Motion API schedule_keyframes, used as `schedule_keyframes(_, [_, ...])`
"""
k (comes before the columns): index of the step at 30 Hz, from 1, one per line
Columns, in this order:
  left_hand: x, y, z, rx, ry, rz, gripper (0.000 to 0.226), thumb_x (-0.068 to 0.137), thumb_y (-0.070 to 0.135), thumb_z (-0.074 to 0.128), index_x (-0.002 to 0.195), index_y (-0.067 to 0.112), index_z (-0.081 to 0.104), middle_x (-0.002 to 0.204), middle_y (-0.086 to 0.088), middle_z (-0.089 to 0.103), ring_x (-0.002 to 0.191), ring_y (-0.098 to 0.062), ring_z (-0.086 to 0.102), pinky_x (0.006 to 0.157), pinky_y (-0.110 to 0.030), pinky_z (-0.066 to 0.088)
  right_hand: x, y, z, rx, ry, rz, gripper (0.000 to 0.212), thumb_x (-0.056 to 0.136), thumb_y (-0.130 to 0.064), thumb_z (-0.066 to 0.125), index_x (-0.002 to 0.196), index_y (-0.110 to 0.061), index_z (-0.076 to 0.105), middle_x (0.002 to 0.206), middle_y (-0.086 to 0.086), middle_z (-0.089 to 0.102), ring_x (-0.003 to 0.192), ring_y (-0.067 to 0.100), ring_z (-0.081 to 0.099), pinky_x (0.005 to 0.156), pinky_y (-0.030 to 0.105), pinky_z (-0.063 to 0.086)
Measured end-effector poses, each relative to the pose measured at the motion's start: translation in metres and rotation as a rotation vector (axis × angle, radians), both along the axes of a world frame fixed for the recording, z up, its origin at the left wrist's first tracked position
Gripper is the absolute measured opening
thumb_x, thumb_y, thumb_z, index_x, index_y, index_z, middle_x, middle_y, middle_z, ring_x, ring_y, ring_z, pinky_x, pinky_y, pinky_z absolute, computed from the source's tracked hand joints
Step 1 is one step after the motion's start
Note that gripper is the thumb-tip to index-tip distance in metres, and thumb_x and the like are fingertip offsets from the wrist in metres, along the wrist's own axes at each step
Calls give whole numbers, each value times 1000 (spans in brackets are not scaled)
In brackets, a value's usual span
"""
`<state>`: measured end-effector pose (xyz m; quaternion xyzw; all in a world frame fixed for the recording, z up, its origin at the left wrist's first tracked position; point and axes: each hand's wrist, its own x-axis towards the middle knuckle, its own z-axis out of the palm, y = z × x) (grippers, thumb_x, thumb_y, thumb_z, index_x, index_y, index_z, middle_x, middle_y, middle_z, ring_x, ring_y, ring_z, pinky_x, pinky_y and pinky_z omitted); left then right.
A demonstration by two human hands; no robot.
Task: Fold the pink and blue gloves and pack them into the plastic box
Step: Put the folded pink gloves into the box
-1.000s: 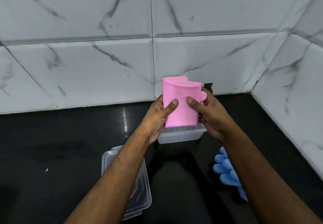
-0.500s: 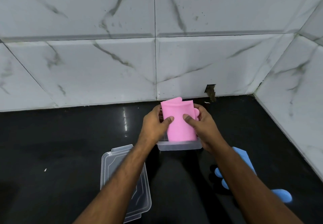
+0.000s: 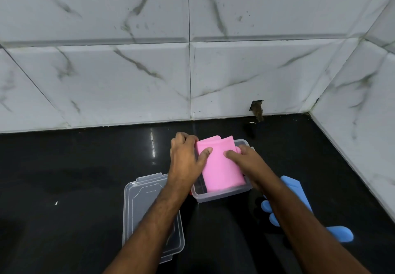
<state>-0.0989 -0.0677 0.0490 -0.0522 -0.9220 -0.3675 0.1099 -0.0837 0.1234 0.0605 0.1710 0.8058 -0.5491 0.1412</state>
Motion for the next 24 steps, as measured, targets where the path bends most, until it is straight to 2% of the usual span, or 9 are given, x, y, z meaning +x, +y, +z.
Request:
schedule_keyframes(3, [6,-4,-2,12,14,11,38,87,49,72,105,16,64,115,1,45,108,-14,41,96,-41,49,-2,-2,1,60,-48,39,37,96,-36,60,127,-16,57,116,7,68,104,26,67,94,49,57])
schedule_keyframes(6, [18,-6,-3,19,87,12,34,85,48,74,93,17,63,111,2,46,103,-16,43,86,-41,53,-1,-5,0,95,-67,77,39,94,-34,60,127,-14,57,115,8,69,105,27,67,94,50,57])
schedule_keyframes(9, [26,-8,-4,-177,252,45,38,84,52,73,81,15,67,105,-1,53,93,-18,45,74,-37,48,3,-5,-1,78,-108,107,40,92,-33,60,128,-16,56,116,7,68,105,26,67,95,50,57])
schedule_keyframes(12, [31,-9,-2,-251,303,49,38,85,50,75,77,13,69,99,-5,56,86,-20,48,67,-36,45,6,-2,-1,55,-109,119,39,93,-34,61,128,-18,54,115,6,67,104,25,66,95,50,57])
schedule_keyframes(15, [33,-8,-2,-225,275,48,38,87,46,75,75,11,68,93,-4,54,82,-20,48,64,-37,46,9,1,-3,117,-55,172,43,95,-41,61,132,-20,52,118,4,65,105,23,65,94,48,58])
schedule_keyframes(18, [34,-7,2,-205,230,23,37,88,45,74,73,12,69,91,-2,51,82,-18,46,63,-36,47,11,3,-2,155,-26,201,53,91,-56,63,130,-22,52,117,0,65,103,19,66,89,42,60])
schedule_keyframes(21, [37,-3,7,-253,174,3,33,83,46,77,72,16,70,92,2,48,86,-17,44,70,-34,44,11,4,-2,212,-19,237,58,87,-63,65,125,-19,59,114,0,69,101,19,67,89,43,60])
schedule_keyframes(24, [41,0,9,-297,47,13,28,79,49,81,77,22,75,99,7,46,94,-15,43,79,-31,44,11,4,-3,215,-35,254,54,86,-59,69,122,-19,67,113,2,72,101,19,68,93,45,58])
